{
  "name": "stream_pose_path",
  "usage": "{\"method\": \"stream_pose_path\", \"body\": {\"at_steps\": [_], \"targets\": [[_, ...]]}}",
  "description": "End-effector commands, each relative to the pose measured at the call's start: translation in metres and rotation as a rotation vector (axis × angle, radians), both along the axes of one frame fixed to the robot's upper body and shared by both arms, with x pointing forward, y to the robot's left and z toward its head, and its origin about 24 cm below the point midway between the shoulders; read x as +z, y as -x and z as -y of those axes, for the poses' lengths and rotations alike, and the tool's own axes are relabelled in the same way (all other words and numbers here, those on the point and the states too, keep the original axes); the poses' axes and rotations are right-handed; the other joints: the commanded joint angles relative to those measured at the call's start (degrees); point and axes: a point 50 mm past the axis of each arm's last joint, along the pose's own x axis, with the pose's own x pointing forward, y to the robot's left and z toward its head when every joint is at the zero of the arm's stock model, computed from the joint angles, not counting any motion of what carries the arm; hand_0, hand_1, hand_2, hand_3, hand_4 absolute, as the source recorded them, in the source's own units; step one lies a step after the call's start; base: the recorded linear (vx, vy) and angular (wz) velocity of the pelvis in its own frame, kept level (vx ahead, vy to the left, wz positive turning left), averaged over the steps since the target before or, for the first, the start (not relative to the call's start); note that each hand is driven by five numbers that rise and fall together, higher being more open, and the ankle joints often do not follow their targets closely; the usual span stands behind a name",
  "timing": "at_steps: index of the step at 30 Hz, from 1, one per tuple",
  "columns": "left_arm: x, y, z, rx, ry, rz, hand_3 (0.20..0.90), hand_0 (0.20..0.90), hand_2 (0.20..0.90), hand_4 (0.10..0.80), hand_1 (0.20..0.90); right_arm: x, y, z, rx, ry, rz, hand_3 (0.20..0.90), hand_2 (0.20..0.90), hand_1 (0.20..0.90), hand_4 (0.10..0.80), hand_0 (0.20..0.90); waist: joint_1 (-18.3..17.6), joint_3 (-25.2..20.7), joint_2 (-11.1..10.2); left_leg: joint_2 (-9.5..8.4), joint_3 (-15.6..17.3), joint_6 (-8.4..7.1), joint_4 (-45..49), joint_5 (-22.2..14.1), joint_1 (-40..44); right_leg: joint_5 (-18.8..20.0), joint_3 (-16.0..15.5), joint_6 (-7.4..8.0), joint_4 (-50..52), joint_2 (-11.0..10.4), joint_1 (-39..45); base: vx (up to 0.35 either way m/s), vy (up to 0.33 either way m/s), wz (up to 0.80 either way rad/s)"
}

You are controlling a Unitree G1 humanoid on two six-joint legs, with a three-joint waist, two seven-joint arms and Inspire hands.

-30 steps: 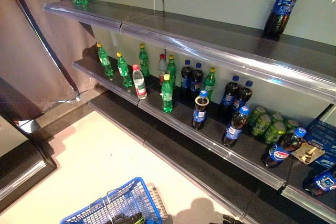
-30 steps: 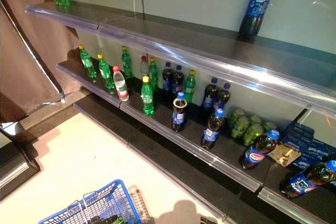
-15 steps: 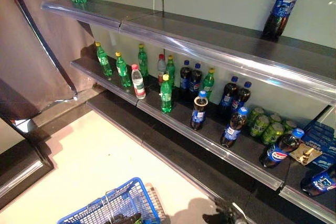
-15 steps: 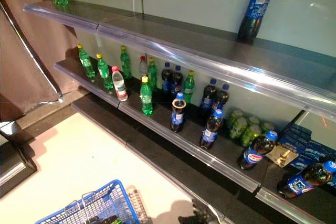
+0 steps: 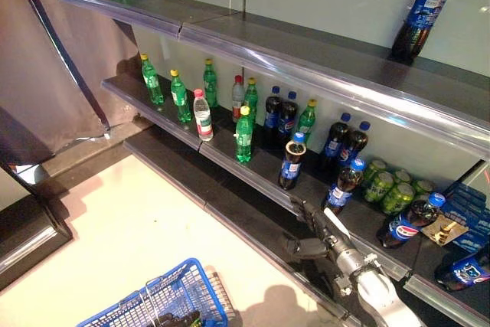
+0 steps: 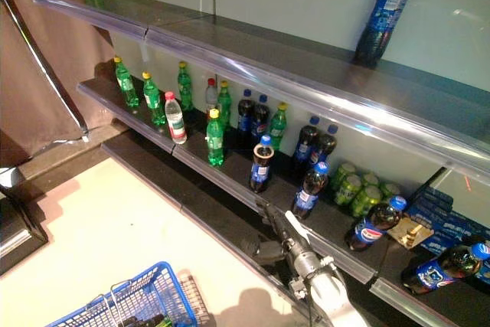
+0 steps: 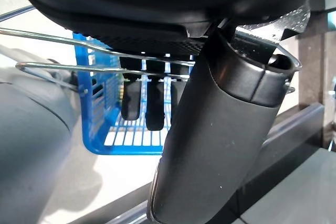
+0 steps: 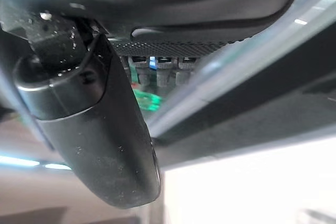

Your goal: Pick up the drink and place into the basket.

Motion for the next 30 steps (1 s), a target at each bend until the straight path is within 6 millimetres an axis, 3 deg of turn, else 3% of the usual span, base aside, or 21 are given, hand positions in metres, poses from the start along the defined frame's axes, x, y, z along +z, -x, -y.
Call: {"method": "stream_pose_path", "body": {"at_steps": [1,7,13,23,30], "targets": [[0.018,-0.066,0.019,-0.078,0.036,0.288,0.200,0.300,0.300,0.100,0.300,0.094,-0.026,0.008,-0.061,-0.091,0.513,0.900,0.900,0.900,0.800,0.900,0.6,-0.2,0.2,-1.14,1.1,1.02,0.2,-5.4,1.6,0.0,-3.3,2.65,1.0,-0.9,-1.0,0.000,0.000,0.00],[0.015,-0.061,0.021,-0.062,0.041,0.264,0.200,0.300,0.300,0.100,0.300,0.125,-0.021,0.030,-0.300,-0.190,0.753,0.900,0.900,0.900,0.800,0.900,0.3,-0.9,0.8,-1.00,1.8,1.04,0.2,-6.1,2.0,-0.2,-2.8,2.77,0.9,-1.0,-1.1,0.030,0.005,-0.04],[0.012,-0.053,0.020,-0.058,0.039,0.243,0.200,0.300,0.300,0.100,0.300,0.123,-0.019,0.050,-0.510,-0.195,0.797,0.900,0.900,0.900,0.800,0.900,0.3,-1.2,1.1,-0.68,2.5,1.00,0.2,-6.2,2.3,-0.4,-3.3,2.56,0.9,-0.9,-0.9,0.043,-0.013,-0.03],[0.007,-0.040,0.018,-0.064,0.038,0.187,0.200,0.300,0.300,0.100,0.300,0.114,-0.022,0.061,-0.611,-0.215,0.773,0.900,0.900,0.900,0.800,0.900,1.5,-0.1,1.8,-1.20,1.9,0.81,0.5,-5.4,1.7,-2.0,-6.3,1.47,2.8,-0.5,-1.1,0.046,-0.023,0.04],[0.012,-0.063,0.028,-0.114,0.057,0.249,0.200,0.300,0.300,0.100,0.300,0.117,-0.033,0.057,-0.606,-0.221,0.798,0.900,0.900,0.900,0.800,0.900,1.6,5.2,3.3,-2.26,0.9,1.20,6.6,-5.3,-4.4,-2.8,-7.2,0.27,8.7,-1.3,-7.0,-0.071,0.050,0.07]]}}
